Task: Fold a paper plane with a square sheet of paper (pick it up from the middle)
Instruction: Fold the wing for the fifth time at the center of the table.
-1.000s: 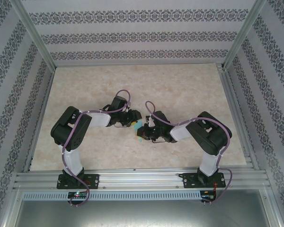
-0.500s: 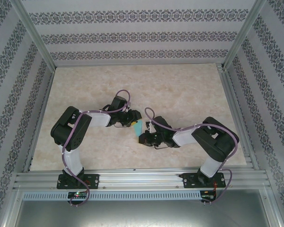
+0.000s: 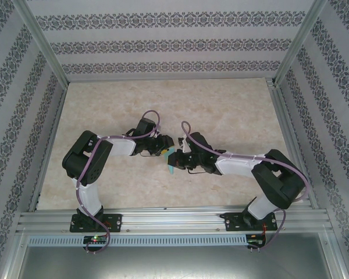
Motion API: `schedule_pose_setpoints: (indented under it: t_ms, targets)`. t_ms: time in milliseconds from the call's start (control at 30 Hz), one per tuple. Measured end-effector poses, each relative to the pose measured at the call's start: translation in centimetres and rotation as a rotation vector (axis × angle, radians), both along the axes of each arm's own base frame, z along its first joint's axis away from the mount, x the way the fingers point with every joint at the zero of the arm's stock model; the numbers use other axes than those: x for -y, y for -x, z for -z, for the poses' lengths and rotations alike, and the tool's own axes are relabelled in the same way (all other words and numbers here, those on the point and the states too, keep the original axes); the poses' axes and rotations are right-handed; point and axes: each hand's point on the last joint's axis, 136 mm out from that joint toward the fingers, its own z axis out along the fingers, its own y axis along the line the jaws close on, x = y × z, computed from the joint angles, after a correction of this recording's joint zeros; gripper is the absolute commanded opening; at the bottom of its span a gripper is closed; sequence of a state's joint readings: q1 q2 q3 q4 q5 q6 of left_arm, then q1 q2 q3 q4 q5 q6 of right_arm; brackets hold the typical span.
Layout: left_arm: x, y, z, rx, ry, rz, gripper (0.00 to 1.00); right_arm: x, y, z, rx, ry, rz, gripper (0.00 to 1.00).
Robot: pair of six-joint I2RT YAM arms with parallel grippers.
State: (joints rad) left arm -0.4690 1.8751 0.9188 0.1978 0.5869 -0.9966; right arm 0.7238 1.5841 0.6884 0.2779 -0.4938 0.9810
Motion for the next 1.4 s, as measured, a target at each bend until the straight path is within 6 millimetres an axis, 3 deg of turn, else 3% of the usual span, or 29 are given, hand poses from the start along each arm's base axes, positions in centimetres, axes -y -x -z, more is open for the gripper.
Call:
schedule_pose_setpoints:
  t_ms: [133,233,367,700,1033,1200,1400]
  targets:
    - [0.0,0.0,0.0,0.000,0.001,0.001,0.45,-0.3,-1.4,2.1,-0.042,0.006,0.039,0.10]
    - [0.0,0.0,0.0,0.000,0.002,0.001,0.46,-0.2,-1.4,4.4,-0.096,0.028,0.054,0.10]
    - [0.0,0.0,0.0,-0.001,0.004,0.001,0.46,-0.1,-1.2,6.0,-0.127,0.043,0.056,0.07]
    - [-0.1,0.3,-0.8,-0.008,0.003,0.002,0.55,0.2,-0.6,6.3,-0.075,0.050,-0.004,0.00]
    - [0.1,0.1,-5.2,0.077,0.055,0.012,0.62,1.4,0.6,6.3,-0.075,0.105,-0.119,0.00]
    - [0.4,0.4,-5.0,0.072,0.060,0.035,0.62,1.6,0.7,6.3,-0.077,0.115,-0.140,0.00]
    - [0.6,0.6,-3.3,0.036,0.043,0.046,0.62,1.6,0.8,6.3,-0.079,0.114,-0.142,0.00]
